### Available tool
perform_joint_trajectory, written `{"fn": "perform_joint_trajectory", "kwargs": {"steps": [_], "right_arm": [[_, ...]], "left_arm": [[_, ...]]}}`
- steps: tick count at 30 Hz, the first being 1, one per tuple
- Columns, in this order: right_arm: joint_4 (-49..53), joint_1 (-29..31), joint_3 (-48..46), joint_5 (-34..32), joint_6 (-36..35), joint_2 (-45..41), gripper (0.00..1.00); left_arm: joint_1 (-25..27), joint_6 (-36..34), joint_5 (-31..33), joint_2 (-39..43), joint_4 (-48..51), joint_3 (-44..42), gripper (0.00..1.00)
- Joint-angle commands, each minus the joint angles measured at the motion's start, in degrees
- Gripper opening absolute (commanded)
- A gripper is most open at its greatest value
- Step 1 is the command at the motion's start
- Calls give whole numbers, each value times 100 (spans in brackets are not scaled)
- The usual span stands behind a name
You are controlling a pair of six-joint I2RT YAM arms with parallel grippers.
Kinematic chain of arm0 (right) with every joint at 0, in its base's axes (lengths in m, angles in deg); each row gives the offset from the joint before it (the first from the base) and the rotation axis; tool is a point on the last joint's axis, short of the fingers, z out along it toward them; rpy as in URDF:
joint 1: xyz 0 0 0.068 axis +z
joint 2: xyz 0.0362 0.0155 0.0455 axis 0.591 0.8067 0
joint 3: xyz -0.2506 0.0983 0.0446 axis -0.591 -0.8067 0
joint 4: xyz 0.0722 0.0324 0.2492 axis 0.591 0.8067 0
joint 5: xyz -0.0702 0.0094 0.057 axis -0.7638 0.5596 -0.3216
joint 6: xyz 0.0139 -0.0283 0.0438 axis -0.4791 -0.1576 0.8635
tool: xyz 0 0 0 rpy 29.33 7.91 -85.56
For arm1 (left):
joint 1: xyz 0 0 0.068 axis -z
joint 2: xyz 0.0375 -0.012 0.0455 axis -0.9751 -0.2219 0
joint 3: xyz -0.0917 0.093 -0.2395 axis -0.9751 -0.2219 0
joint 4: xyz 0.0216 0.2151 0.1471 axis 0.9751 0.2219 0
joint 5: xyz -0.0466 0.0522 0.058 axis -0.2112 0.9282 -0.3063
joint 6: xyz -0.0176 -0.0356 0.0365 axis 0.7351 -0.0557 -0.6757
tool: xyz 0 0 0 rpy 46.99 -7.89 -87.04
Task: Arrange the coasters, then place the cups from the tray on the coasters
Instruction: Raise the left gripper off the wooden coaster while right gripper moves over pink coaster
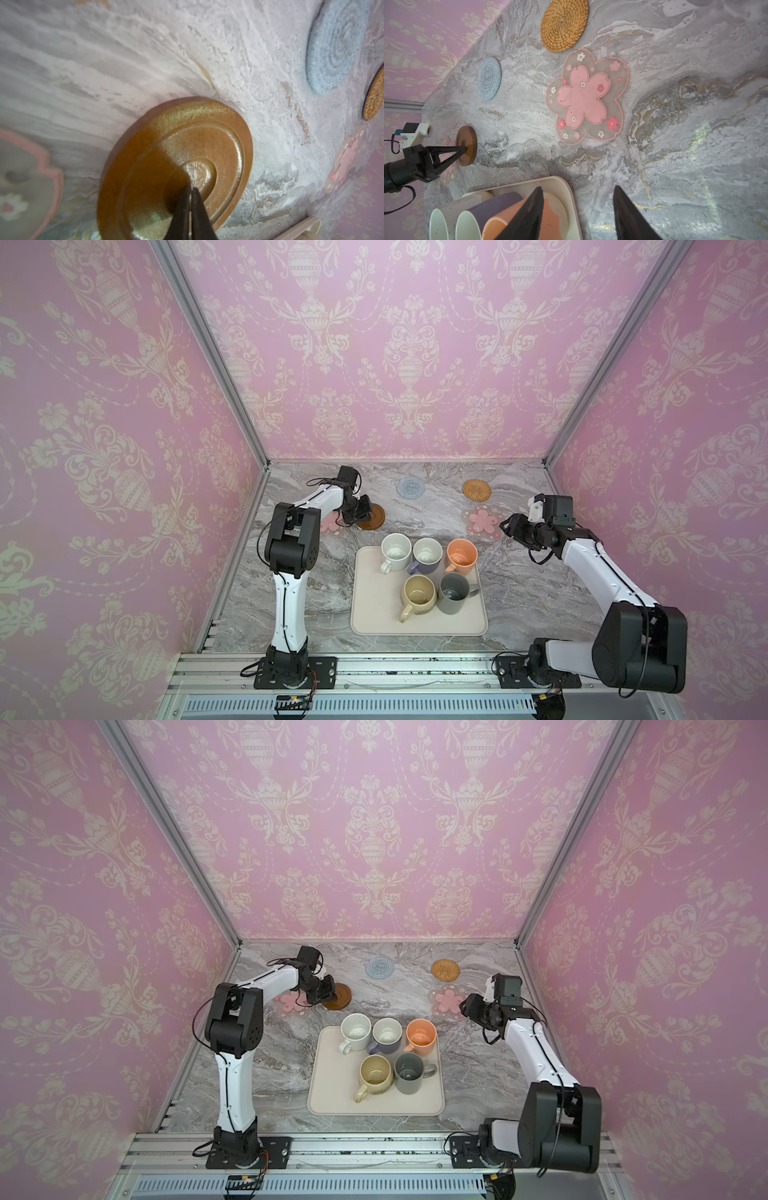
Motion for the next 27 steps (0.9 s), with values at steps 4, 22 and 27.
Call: {"fn": "perform_joint_trajectory", "kwargs": {"steps": [4, 22, 27], "right_arm": [[-65, -1, -110, 35, 55, -47, 56], [-390, 148, 131, 96, 243, 432, 54], [-443, 314, 425, -23, 219, 773, 53]], "left_arm": [[46, -51, 153, 36, 484, -166, 10], [91, -160, 257, 833, 636, 233, 14], [89, -191, 278, 1129, 652, 263, 15]]}}
